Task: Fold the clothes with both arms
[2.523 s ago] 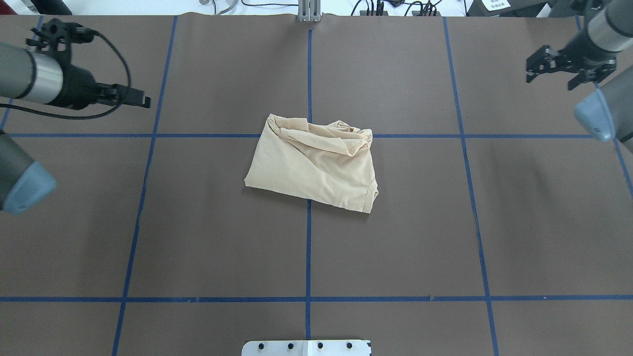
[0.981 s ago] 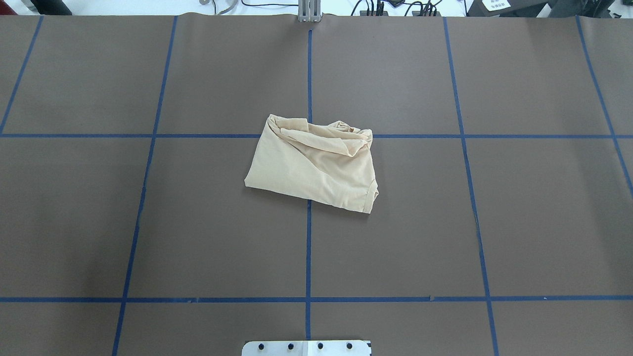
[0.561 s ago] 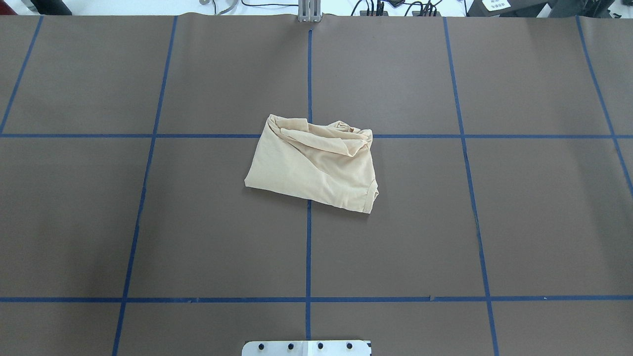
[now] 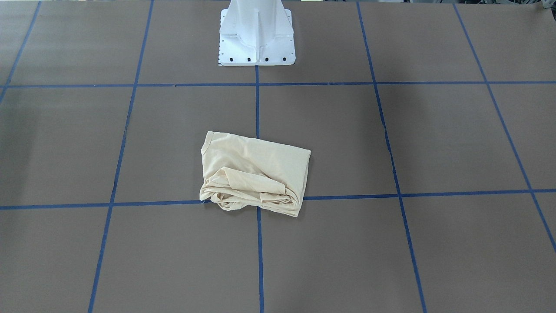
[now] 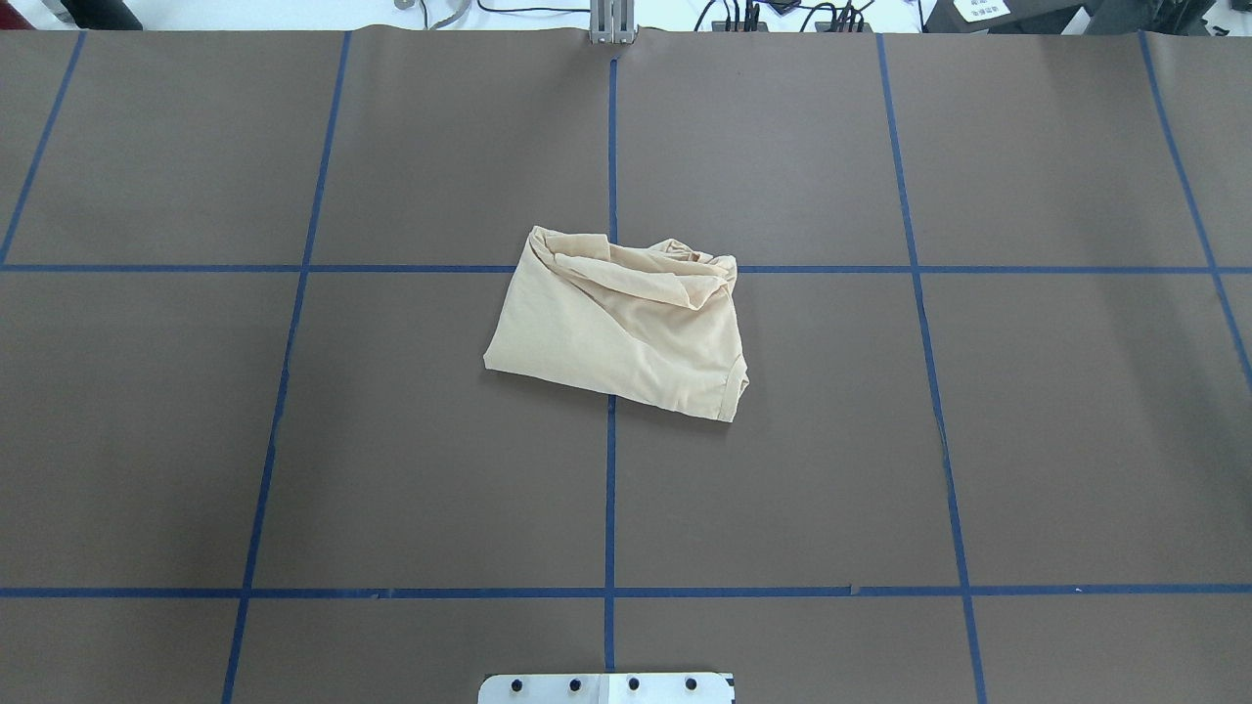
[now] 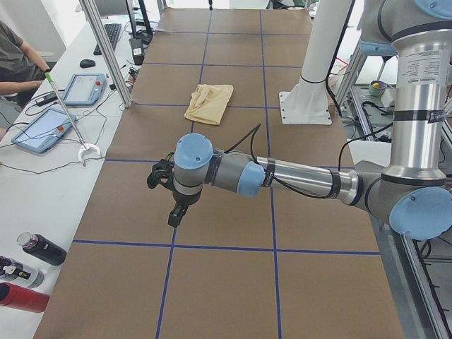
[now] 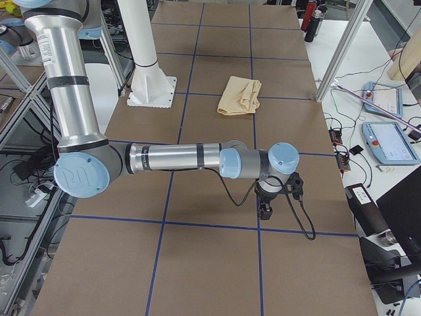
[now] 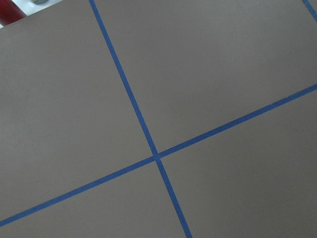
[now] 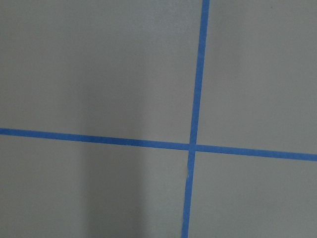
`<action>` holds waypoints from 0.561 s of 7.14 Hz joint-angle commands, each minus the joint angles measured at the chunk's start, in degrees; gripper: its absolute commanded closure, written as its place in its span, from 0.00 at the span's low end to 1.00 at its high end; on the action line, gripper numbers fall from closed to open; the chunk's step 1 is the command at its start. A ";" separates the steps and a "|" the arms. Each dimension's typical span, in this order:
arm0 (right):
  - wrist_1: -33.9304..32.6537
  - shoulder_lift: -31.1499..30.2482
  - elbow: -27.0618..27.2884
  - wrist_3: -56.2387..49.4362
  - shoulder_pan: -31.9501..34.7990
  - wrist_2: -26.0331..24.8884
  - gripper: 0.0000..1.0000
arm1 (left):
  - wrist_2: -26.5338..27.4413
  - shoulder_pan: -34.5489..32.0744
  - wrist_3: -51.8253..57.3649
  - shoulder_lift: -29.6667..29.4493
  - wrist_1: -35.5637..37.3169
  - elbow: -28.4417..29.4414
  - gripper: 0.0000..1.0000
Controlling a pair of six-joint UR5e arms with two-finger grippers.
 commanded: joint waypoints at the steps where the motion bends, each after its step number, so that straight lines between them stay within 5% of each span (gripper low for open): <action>1: -4.27 0.22 2.40 -0.26 0.58 0.09 0.00 | 0.12 0.00 -0.32 1.42 -0.19 0.06 0.00; 4: -3.57 -4.68 6.42 0.36 0.58 -0.08 0.00 | 0.04 0.17 -0.50 1.96 -0.28 -0.02 0.00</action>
